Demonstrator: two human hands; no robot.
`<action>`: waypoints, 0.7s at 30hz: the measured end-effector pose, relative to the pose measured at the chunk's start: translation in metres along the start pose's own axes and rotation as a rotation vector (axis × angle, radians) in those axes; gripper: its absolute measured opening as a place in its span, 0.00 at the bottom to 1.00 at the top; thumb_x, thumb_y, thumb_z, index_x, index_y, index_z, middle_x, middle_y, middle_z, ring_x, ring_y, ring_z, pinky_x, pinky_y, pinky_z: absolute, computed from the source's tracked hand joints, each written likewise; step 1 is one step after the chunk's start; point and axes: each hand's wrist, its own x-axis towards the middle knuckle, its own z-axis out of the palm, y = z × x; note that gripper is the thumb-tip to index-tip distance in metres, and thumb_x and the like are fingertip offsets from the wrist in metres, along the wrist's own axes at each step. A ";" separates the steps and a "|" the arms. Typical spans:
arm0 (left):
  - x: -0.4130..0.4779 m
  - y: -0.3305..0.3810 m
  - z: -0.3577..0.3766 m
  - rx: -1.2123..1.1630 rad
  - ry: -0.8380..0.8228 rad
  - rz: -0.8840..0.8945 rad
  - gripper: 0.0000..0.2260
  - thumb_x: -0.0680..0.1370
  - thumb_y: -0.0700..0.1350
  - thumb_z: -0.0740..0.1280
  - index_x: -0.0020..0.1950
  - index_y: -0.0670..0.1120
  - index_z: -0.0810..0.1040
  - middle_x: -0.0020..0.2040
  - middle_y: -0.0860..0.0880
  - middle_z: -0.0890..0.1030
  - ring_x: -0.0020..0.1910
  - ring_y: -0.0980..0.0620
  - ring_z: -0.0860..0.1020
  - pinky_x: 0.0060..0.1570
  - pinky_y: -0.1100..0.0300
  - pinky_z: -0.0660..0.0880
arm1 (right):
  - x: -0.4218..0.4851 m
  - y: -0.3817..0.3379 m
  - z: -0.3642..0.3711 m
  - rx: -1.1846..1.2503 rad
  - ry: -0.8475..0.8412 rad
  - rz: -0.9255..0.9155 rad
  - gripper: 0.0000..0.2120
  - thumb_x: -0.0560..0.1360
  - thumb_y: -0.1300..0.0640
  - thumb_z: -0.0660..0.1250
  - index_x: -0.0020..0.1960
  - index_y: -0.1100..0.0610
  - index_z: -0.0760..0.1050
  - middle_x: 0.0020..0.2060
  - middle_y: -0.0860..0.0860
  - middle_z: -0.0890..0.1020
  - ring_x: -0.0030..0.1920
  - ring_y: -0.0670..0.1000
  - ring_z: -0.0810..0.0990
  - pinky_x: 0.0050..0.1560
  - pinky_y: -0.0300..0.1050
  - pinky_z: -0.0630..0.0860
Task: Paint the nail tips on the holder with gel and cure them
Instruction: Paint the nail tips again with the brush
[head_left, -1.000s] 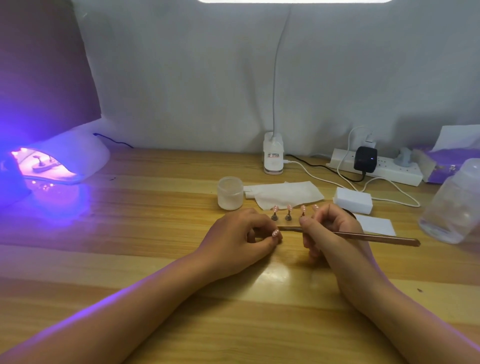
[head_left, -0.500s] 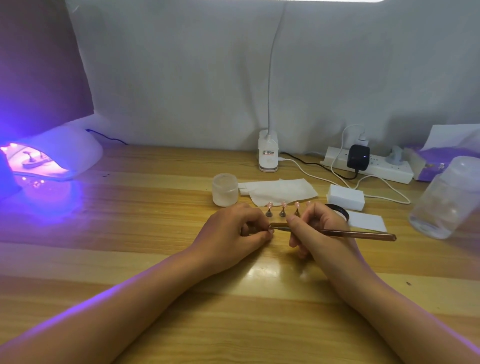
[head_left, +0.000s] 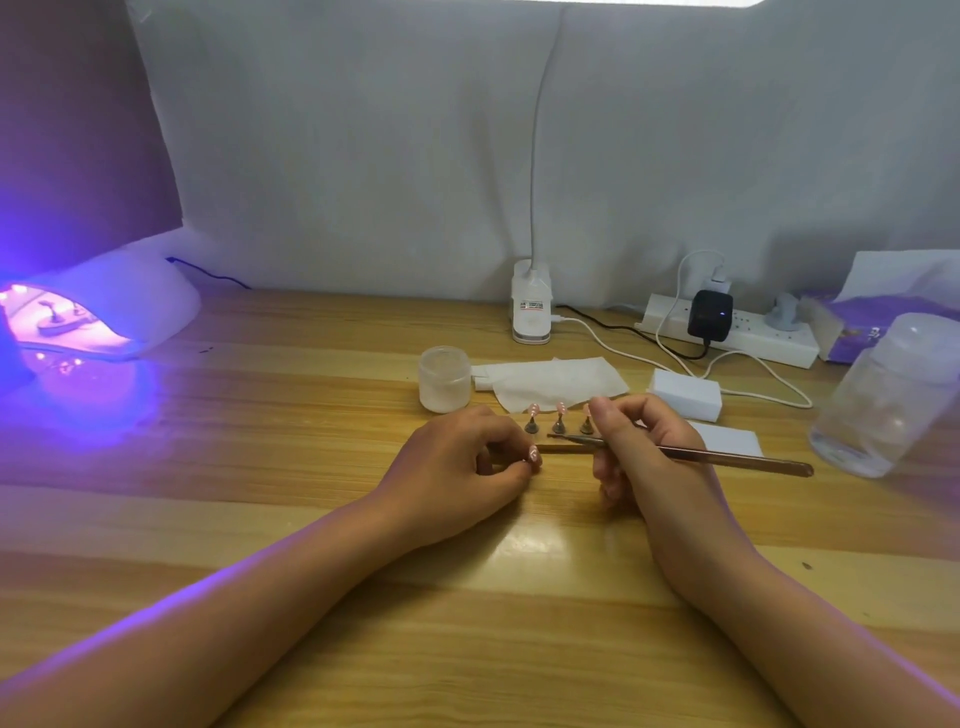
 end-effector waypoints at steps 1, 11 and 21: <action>0.000 0.000 0.000 -0.003 0.001 0.004 0.03 0.76 0.47 0.73 0.47 0.55 0.84 0.44 0.57 0.79 0.37 0.61 0.73 0.37 0.68 0.67 | 0.000 -0.001 0.000 -0.002 -0.017 -0.006 0.14 0.72 0.43 0.67 0.44 0.54 0.78 0.28 0.50 0.78 0.27 0.45 0.74 0.27 0.36 0.71; 0.000 0.000 -0.001 0.012 0.026 0.012 0.03 0.75 0.45 0.74 0.46 0.51 0.83 0.44 0.57 0.78 0.36 0.60 0.73 0.37 0.69 0.66 | -0.001 -0.001 0.000 -0.033 -0.048 0.017 0.08 0.78 0.58 0.66 0.42 0.59 0.71 0.26 0.52 0.77 0.25 0.47 0.71 0.25 0.39 0.67; 0.000 0.000 -0.001 0.014 0.010 0.027 0.03 0.75 0.44 0.74 0.47 0.51 0.83 0.45 0.56 0.79 0.36 0.55 0.75 0.37 0.64 0.70 | -0.004 -0.003 0.003 -0.141 -0.128 -0.021 0.09 0.78 0.56 0.66 0.42 0.59 0.71 0.29 0.54 0.82 0.26 0.46 0.73 0.27 0.39 0.71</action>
